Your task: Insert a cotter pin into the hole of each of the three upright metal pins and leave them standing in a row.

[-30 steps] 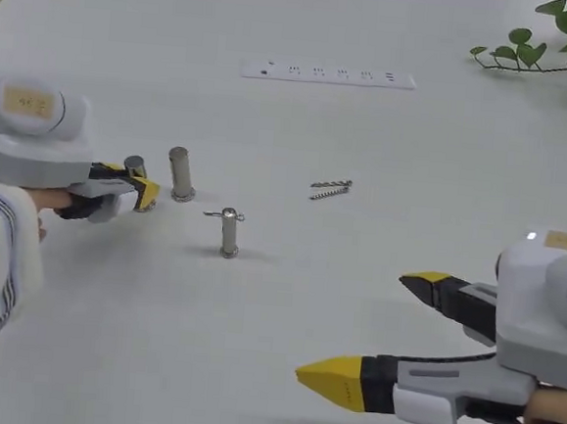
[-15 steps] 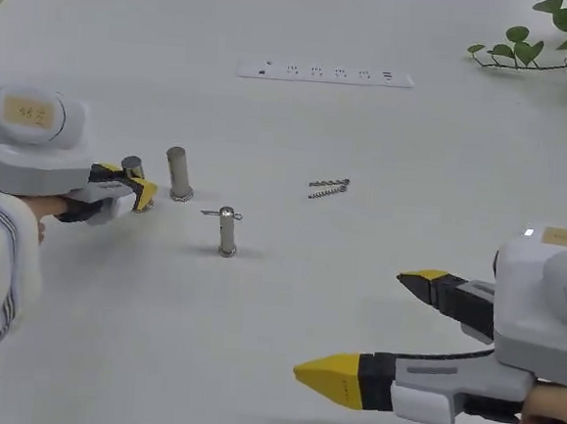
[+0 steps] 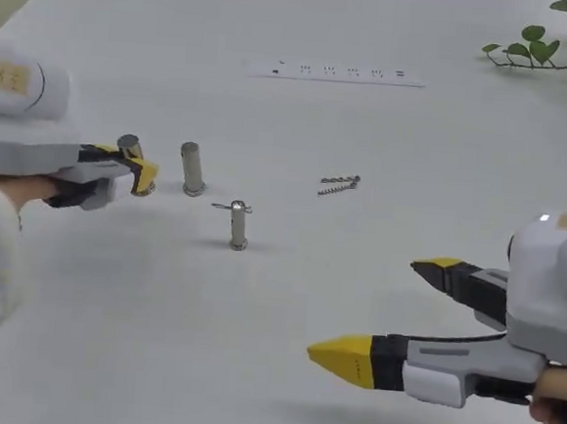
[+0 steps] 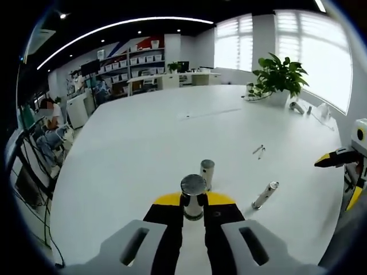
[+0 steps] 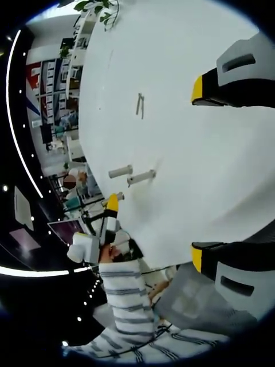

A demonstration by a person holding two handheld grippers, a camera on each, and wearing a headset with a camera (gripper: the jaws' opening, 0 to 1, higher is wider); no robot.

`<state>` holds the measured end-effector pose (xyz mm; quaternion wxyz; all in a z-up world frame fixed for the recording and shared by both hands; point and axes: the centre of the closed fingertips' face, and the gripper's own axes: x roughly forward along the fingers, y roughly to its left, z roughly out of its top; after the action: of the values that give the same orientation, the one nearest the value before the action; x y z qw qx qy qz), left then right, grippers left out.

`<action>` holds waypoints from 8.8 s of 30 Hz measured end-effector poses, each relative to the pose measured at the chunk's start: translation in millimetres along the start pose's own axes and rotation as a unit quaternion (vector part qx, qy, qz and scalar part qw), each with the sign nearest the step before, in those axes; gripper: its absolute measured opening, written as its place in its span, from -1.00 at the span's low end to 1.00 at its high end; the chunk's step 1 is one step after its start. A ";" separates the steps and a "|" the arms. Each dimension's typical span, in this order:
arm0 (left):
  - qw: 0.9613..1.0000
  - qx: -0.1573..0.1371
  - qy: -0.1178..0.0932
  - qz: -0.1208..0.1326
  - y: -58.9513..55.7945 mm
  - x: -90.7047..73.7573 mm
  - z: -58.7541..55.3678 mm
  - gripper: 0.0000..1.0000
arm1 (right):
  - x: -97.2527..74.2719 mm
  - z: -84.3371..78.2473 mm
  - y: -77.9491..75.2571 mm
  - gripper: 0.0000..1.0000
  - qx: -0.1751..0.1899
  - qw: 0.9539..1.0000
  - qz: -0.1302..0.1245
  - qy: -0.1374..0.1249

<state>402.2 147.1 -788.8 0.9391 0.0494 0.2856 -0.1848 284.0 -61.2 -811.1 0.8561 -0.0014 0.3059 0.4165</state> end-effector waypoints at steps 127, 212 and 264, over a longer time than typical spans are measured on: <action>0.946 0.096 -0.006 -0.310 -153.6 -62.2 -68.4 0.99 | -23.7 1.1 -48.2 0.92 -0.132 0.981 0.024 0.142; 0.960 0.059 -0.022 -0.275 -130.3 -63.0 -64.6 0.72 | 95.0 32.4 -135.7 -0.42 -0.377 0.829 0.120 0.395; 0.962 0.050 0.000 -0.267 -136.3 -68.7 -64.2 0.91 | 100.2 34.7 -132.6 -0.97 -0.369 0.829 0.033 0.418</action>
<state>265.1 55.4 -802.3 0.8519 0.0180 0.2789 -0.4428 443.6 -67.4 -868.9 0.5679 -0.4810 0.4581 0.4861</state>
